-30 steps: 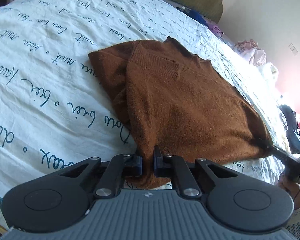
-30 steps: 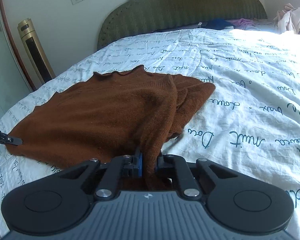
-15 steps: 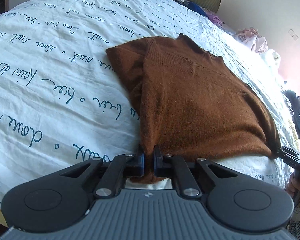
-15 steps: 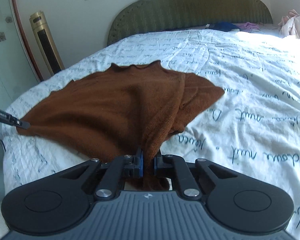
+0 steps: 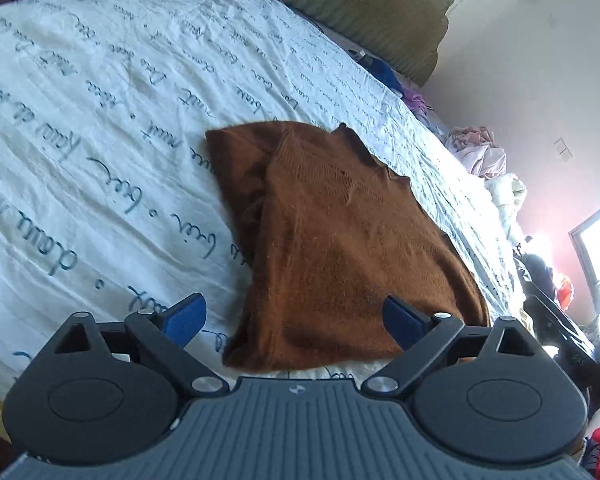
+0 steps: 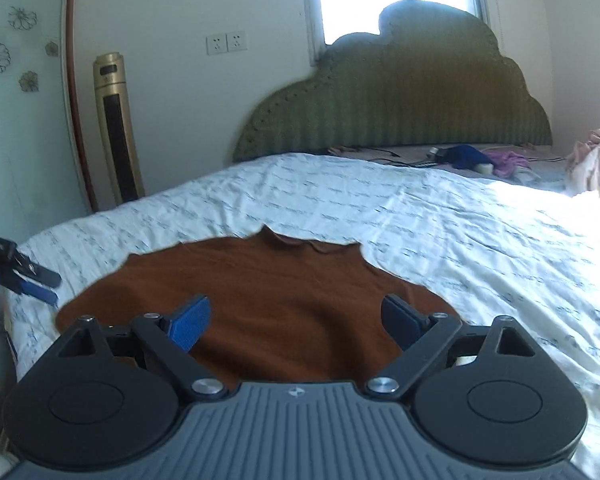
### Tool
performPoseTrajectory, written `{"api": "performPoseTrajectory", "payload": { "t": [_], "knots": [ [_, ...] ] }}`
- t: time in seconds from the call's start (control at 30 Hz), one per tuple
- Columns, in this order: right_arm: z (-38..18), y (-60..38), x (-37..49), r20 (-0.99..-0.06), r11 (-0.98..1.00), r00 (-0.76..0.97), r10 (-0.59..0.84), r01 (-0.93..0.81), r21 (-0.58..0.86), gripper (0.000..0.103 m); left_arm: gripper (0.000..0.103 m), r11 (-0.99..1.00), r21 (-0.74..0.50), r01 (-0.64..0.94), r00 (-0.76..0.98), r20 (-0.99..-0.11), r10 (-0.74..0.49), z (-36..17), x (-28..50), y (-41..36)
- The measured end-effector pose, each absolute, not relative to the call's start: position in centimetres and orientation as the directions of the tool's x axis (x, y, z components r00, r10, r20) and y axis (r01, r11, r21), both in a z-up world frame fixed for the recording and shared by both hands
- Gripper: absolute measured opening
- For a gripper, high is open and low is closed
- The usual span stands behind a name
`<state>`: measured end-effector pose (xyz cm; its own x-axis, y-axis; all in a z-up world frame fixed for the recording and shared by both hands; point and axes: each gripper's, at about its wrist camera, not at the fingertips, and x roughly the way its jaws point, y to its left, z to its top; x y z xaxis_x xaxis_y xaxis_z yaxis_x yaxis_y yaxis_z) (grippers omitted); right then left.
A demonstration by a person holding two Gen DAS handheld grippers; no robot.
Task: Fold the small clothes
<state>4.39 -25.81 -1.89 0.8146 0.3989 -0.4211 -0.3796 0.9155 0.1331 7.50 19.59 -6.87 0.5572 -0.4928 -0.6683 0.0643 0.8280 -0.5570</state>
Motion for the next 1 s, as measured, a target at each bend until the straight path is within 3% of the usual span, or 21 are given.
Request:
{"api": "performPoseTrajectory", "payload": {
  "t": [0.27,0.47,0.67,1.0],
  "knots": [
    [-2.3,-18.5,8.6,-0.401,0.844,0.745,0.534,-0.443,0.301,0.093,0.101,0.826,-0.563,0.016,0.533,-0.694,-0.484,-9.0,8.3,18.0],
    [-2.6,-16.9,11.7,-0.401,0.792,0.709,0.58,-0.376,0.48,0.094,0.102,0.839,-0.543,0.02,0.532,-0.705,-0.469,-8.5,8.6,16.0],
    [-3.0,-15.6,13.1,-0.461,0.8,0.686,0.563,-0.311,0.514,0.094,0.102,0.86,-0.509,0.042,0.532,-0.717,-0.45,-8.9,8.5,14.7],
    [-2.0,-10.7,13.4,-0.533,0.875,0.695,0.483,-0.359,0.325,0.094,0.103,0.851,-0.522,0.06,0.558,-0.69,-0.462,-9.4,7.8,15.1]
  ]
}}
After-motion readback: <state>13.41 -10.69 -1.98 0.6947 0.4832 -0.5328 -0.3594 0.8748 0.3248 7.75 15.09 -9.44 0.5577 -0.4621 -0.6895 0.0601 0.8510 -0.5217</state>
